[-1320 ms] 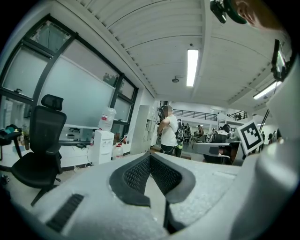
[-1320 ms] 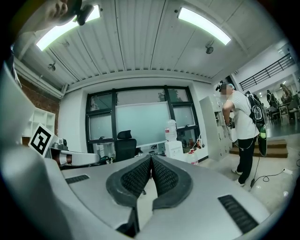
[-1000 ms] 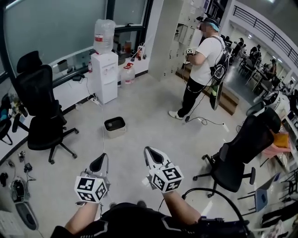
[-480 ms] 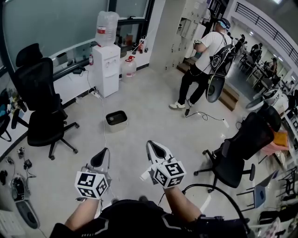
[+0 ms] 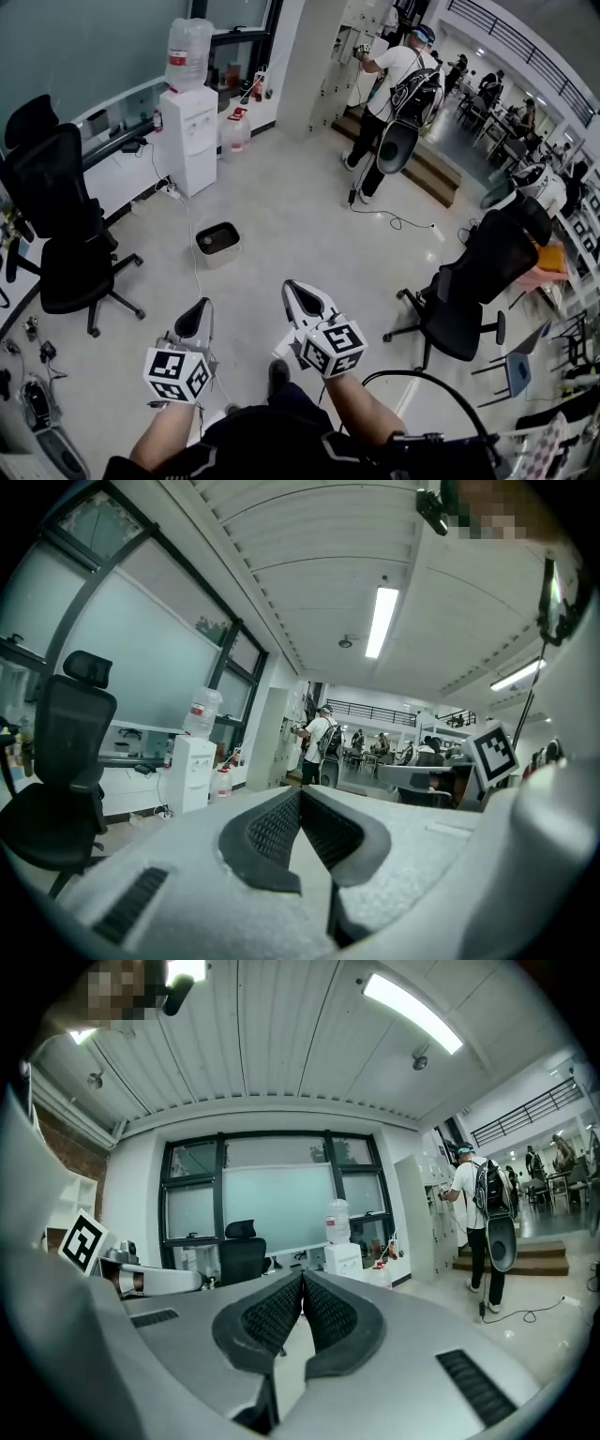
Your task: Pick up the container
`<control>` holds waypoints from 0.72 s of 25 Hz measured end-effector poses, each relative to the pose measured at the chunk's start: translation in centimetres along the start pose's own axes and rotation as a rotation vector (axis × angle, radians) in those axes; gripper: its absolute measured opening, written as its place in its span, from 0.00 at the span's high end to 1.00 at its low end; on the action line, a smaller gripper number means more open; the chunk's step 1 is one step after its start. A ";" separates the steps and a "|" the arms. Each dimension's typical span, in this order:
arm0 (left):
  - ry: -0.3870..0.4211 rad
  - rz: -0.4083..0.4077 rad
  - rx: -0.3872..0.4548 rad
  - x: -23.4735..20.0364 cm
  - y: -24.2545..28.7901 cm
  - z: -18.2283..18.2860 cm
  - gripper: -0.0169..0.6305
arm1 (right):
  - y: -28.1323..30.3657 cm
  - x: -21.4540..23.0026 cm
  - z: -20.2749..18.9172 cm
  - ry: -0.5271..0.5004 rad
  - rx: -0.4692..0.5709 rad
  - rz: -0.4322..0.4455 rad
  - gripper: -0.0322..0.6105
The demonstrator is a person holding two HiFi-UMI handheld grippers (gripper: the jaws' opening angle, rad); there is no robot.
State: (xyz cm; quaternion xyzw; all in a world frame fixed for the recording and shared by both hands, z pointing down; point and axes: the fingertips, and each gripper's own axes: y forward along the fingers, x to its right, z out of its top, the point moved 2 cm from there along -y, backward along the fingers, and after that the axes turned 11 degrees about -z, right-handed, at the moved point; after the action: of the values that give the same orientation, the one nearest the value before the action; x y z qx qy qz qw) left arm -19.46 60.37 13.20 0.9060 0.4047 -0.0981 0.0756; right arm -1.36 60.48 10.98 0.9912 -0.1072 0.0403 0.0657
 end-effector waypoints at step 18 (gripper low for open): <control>0.003 0.074 0.031 -6.3 17.3 4.0 0.96 | 15.1 12.3 2.9 -0.006 0.016 0.100 0.94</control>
State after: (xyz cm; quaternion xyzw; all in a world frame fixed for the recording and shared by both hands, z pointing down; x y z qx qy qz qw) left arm -11.13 43.57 11.81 0.9215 0.3696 -0.1000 0.0644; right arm 7.50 42.86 11.11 0.9852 -0.1567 0.0413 0.0552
